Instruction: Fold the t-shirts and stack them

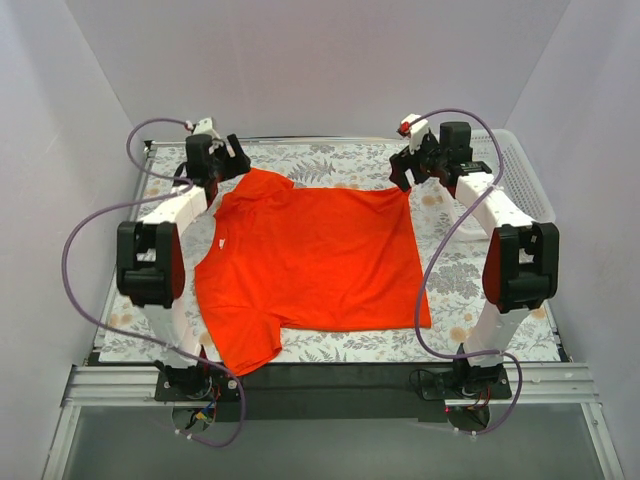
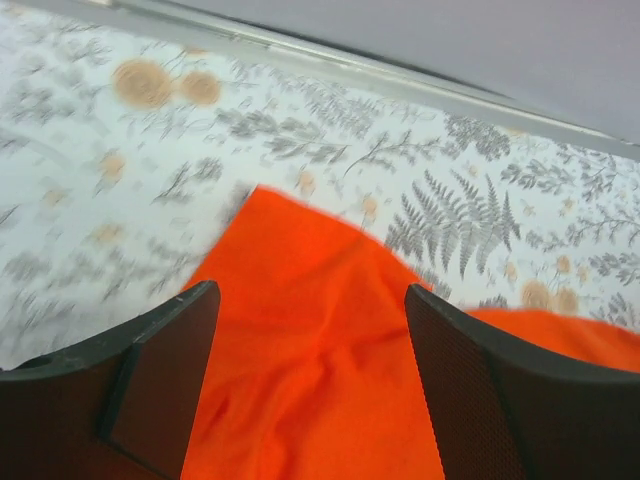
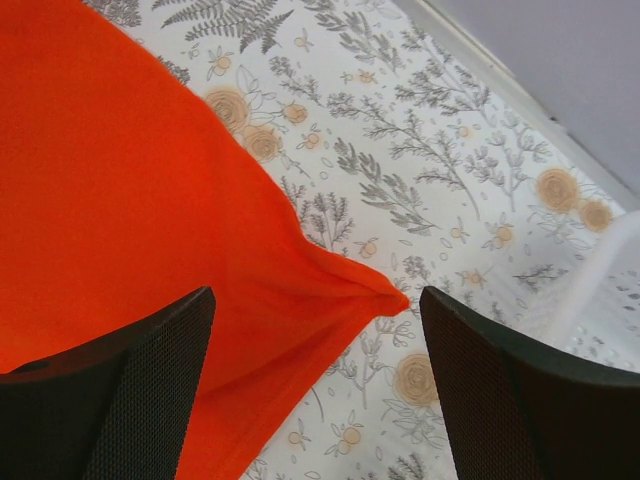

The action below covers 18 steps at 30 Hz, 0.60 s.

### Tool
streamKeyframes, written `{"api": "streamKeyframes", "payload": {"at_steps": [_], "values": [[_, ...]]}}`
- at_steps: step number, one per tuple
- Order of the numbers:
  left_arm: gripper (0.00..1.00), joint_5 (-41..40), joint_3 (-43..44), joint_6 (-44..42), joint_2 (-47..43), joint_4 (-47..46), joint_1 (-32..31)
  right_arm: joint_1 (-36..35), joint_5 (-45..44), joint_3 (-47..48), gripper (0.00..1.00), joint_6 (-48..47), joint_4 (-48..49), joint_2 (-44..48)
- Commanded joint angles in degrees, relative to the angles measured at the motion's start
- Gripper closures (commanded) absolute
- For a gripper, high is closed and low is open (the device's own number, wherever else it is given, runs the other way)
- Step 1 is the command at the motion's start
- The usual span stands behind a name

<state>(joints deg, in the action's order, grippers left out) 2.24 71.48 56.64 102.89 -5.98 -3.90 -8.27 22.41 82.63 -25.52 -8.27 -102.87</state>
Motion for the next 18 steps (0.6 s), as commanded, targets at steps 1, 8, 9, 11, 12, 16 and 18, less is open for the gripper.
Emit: {"api": "streamKeyframes", "payload": {"at_steps": [1, 8, 9, 11, 12, 16, 18], "values": [[0.31, 10.6, 17.6, 0.8, 16.1, 10.6, 0.1, 0.0, 5.4, 1.9, 0.26, 4.0, -2.6, -2.0], [0.36, 10.4, 35.1, 1.1, 31.7, 15.0, 0.5, 0.4, 8.0, 0.2, 0.26, 5.6, -3.2, -2.0], [0.37, 10.1, 36.4, 1.5, 32.8, 15.6, 0.5, 0.5, 8.7, 0.2, 0.26, 6.0, -3.2, -2.1], [0.38, 9.2, 39.3, 2.2, 35.4, 16.7, 0.5, 0.7, 9.3, 0.5, 0.26, 6.6, -3.3, -2.3], [0.39, 8.8, 39.9, 2.6, 36.0, 17.0, 0.5, 0.7, 9.5, 0.5, 0.27, 6.9, -3.4, -2.4], [0.56, 8.8, 39.2, 1.8, 36.7, 17.1, 0.4, 1.0, 9.5, 0.8, 0.27, 7.3, -3.7, -3.0], [0.60, 11.8, 38.2, 0.3, 36.2, 16.4, 0.4, 1.2, 9.9, 0.8, 0.27, 7.6, -3.7, -3.5]]}}
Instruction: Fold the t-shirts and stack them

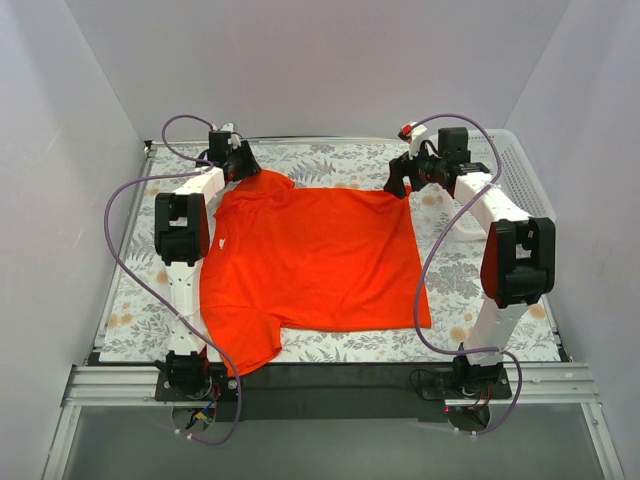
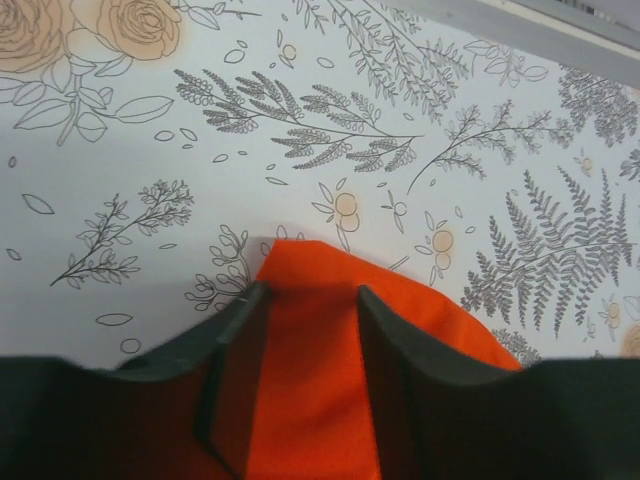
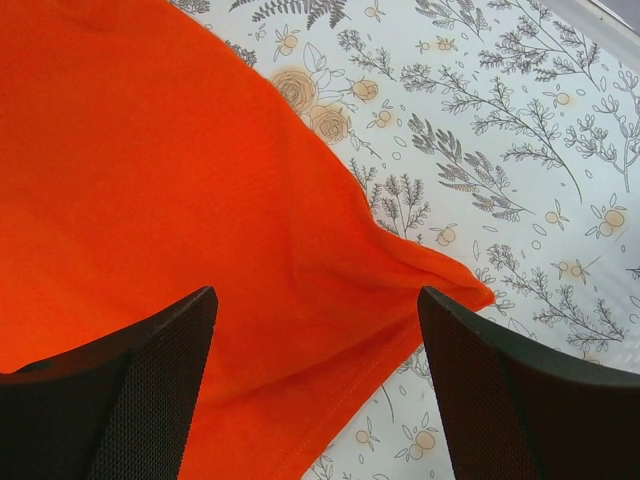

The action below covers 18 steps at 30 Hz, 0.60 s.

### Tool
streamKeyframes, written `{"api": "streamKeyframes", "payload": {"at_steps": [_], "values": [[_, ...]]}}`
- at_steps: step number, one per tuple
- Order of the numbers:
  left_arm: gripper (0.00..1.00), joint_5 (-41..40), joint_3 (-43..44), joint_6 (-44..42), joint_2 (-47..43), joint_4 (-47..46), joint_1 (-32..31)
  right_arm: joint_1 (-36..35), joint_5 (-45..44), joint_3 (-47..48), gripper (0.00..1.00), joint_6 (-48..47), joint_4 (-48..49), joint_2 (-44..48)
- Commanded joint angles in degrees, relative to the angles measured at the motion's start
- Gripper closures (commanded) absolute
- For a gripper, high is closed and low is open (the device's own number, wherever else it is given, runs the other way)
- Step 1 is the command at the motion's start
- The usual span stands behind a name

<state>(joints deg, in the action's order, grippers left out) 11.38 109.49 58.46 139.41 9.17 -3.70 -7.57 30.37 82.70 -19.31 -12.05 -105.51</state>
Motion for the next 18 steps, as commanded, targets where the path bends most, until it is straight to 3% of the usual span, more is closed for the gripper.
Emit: {"api": "streamKeyframes", "payload": {"at_steps": [1, 7, 8, 11, 13, 15, 18], "values": [[0.67, 3.8, -0.5, -1.9, -0.9, -0.1, 0.2, 0.7, 2.1, 0.9, 0.27, 1.6, 0.0, -0.9], [0.88, 9.2, -7.0, -6.5, -6.2, -3.9, 0.2, 2.3, 3.8, 1.6, 0.28, 2.6, -1.4, -2.0], [0.98, 9.9, -11.1, -8.1, -7.7, -6.7, 0.2, 2.8, 4.0, 1.7, 0.28, 2.9, -1.7, -1.8], [1.00, 12.6, -21.7, -11.5, -17.2, -19.7, 0.3, 3.6, 4.6, 1.2, 0.29, 3.0, -2.2, -1.2], [1.00, 14.4, -35.8, -12.9, -27.1, -34.2, 0.3, 3.8, 4.6, 0.6, 0.29, 2.6, -2.2, -0.7], [1.00, 17.9, -47.5, -15.7, -33.5, -41.1, 0.3, 3.8, 4.5, -0.4, 0.29, 2.0, -2.2, 0.1], [1.00, 20.3, -55.9, -18.1, -42.8, -47.6, 0.3, 3.9, 4.6, -1.7, 0.29, 1.4, -2.2, 0.9]]}}
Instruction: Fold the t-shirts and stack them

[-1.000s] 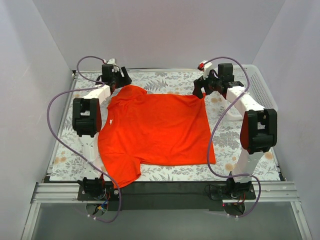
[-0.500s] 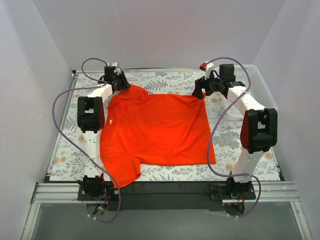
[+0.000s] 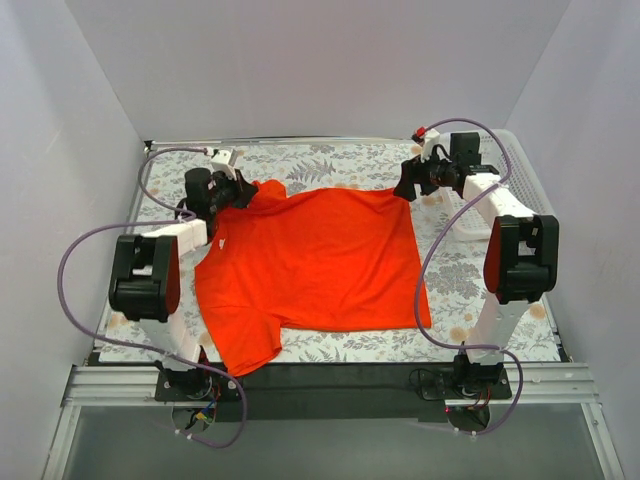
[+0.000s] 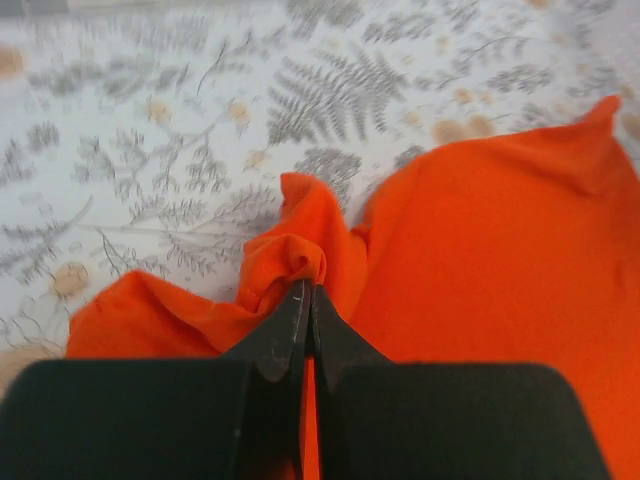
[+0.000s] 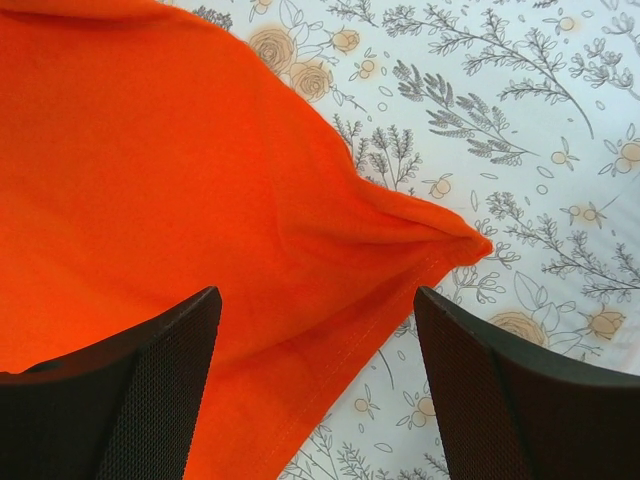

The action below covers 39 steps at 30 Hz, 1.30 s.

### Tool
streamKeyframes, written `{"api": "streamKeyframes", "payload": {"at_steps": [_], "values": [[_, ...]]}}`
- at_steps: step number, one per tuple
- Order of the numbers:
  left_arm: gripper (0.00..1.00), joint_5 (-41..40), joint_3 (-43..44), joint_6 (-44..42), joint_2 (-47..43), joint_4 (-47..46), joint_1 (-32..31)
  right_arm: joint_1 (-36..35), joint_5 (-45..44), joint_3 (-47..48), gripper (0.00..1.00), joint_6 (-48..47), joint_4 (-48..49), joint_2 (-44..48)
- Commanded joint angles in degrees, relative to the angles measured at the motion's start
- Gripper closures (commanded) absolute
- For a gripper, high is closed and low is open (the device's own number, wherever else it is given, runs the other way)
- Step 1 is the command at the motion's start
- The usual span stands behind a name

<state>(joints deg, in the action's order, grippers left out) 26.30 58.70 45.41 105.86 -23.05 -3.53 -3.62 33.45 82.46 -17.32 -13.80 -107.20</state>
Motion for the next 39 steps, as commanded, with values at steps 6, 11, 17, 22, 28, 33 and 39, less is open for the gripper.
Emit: {"api": "streamKeyframes", "payload": {"at_steps": [6, 11, 17, 22, 28, 33, 39], "values": [[0.98, 12.8, -15.6, -14.3, -18.1, -2.5, 0.1, 0.0, 2.5, -2.6, 0.30, -1.2, -1.3, 3.2], [0.72, 15.4, -12.6, -16.6, -19.4, 13.8, -1.3, 0.0, 3.2, -2.0, 0.30, -1.8, -3.0, 2.6], [0.31, 7.8, -14.0, -13.0, -27.5, 18.9, -2.0, 0.1, 3.7, -1.4, 0.30, -2.0, -3.9, 2.4], [0.26, -0.1, -11.0, -6.1, -27.7, 18.4, -1.9, 0.0, 4.3, -1.6, 0.30, -2.0, -4.0, 2.0], [0.44, -4.3, -2.2, 4.8, -18.2, 33.4, -2.4, 0.0, 4.5, -1.7, 0.30, -1.8, -4.2, 1.5], [0.54, -8.3, -4.8, 16.3, -20.6, 36.0, -3.6, 0.0, 4.8, -1.5, 0.30, -1.6, -4.2, 0.9], [0.57, -12.6, -6.6, 26.6, -20.1, 38.3, -4.0, 0.1, 4.8, -1.6, 0.31, -1.4, -4.4, 0.8]]}}
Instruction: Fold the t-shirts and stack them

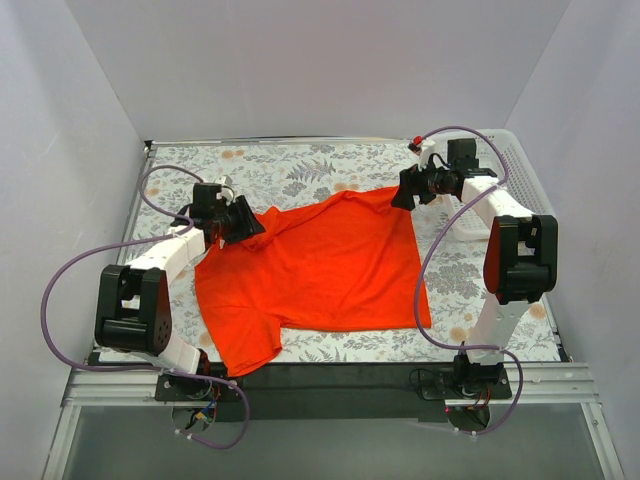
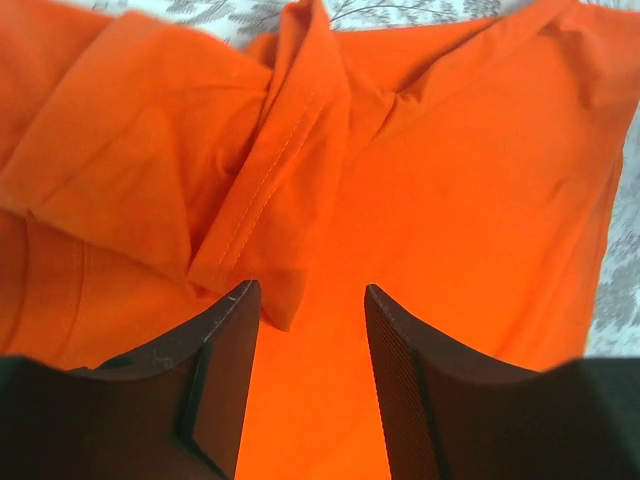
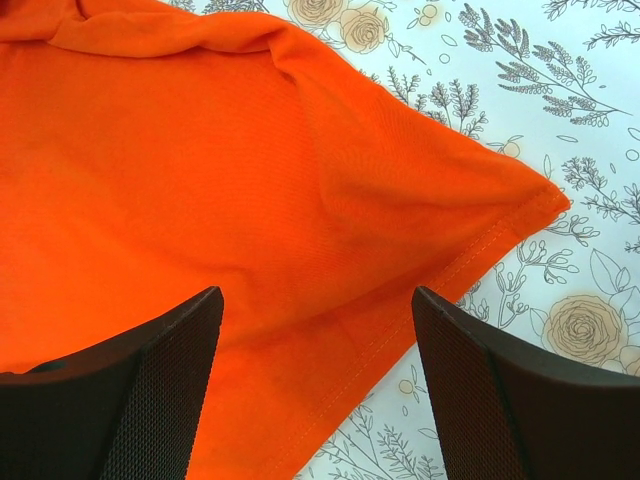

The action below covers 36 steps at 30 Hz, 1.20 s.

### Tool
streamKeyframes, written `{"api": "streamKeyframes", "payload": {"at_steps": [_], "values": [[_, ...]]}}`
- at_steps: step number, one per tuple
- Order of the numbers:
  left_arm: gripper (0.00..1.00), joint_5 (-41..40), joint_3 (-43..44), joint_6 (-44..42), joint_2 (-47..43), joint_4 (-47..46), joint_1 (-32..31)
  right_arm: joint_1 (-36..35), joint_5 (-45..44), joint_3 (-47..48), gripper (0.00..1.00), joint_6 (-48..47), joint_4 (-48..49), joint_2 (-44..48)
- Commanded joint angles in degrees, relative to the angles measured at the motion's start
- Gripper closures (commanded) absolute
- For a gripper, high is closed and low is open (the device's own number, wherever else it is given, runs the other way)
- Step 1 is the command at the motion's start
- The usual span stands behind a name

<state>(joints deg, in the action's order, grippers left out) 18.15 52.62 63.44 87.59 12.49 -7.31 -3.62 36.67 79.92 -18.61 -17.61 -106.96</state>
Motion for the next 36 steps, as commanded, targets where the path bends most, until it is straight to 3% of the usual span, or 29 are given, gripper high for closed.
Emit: {"api": "streamKeyframes", "payload": {"at_steps": [1, 8, 16, 36], "values": [[0.58, -5.7, -0.6, 11.4, -1.5, 3.3, -0.2, 0.1, 1.5, 0.9, 0.31, -0.1, -0.5, 0.5], [0.63, -14.8, -2.0, 23.3, -1.5, 5.2, -0.2, 0.1, 1.7, 0.8, 0.31, -0.1, -0.6, 0.3], [0.68, -14.7, -2.0, 32.4, 0.4, 3.5, -0.2, 0.3, 2.2, 0.6, 0.31, -0.2, -0.7, 0.3], [0.73, -15.9, -0.3, 37.8, 5.0, 4.8, -0.2, 1.2, 2.8, 0.4, 0.31, -0.3, -0.6, 0.1]]}}
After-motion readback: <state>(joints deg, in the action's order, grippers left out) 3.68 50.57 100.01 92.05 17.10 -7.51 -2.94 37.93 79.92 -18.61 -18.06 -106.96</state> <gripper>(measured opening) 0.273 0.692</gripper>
